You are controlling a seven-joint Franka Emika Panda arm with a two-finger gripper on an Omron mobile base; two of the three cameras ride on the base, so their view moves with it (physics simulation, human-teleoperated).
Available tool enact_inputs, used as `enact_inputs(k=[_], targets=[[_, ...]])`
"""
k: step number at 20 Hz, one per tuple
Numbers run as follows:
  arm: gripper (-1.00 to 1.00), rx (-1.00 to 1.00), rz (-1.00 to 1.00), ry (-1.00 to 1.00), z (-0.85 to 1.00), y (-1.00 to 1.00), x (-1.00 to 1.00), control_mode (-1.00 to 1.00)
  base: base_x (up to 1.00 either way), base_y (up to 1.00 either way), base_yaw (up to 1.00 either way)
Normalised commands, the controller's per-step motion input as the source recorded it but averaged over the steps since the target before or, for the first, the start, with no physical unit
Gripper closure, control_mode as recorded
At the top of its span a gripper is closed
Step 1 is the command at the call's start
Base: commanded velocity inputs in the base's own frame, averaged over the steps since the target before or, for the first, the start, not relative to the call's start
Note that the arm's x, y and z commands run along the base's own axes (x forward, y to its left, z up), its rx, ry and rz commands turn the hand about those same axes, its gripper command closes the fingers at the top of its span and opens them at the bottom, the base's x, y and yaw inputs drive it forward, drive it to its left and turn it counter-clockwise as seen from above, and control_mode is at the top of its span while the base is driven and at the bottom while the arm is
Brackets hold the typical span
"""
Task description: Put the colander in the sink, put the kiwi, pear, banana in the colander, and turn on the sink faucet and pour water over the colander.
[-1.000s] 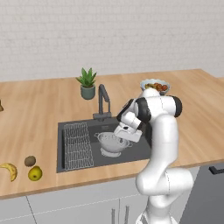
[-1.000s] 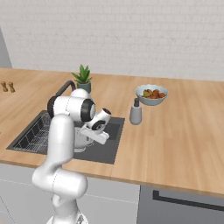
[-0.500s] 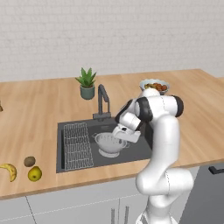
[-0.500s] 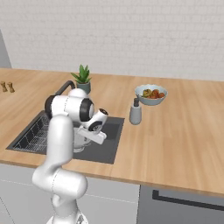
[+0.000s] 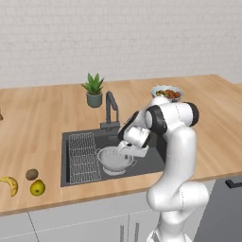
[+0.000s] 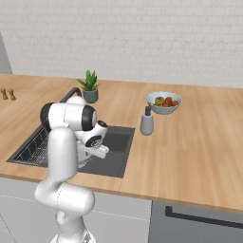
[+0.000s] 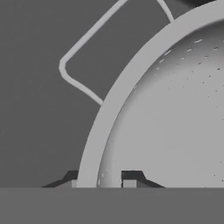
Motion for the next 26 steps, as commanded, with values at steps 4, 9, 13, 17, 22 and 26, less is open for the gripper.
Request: enact_inputs(k=[4,9,13,17,22,26], targets=[[1.00,-0.14,0.00,-0.02,-0.03,0.01,0.06,-1.00,0.00,0.00,0.00],[-1.00,-0.09,0.00,-0.04,0.01,0.00,0.04,-1.00,0.00,0.00,0.00],[-1.00,0.00,0.00,-0.04,0.25,0.00,0.00,-1.00,0.00,0.00,0.00],[-1.00,0.01,-0.03,-0.03,0.46,-0.14,-0.06,-1.00,0.00,0.00,0.00],[-1.00,0.02,-0.06,-0.03,0.57,-0.21,-0.24,-1.00,0.00,0.00,0.00],[-1.00,0.00,-0.25,0.00,0.53,-0.21,-0.38,-1.00,0.00,0.00,0.00]])
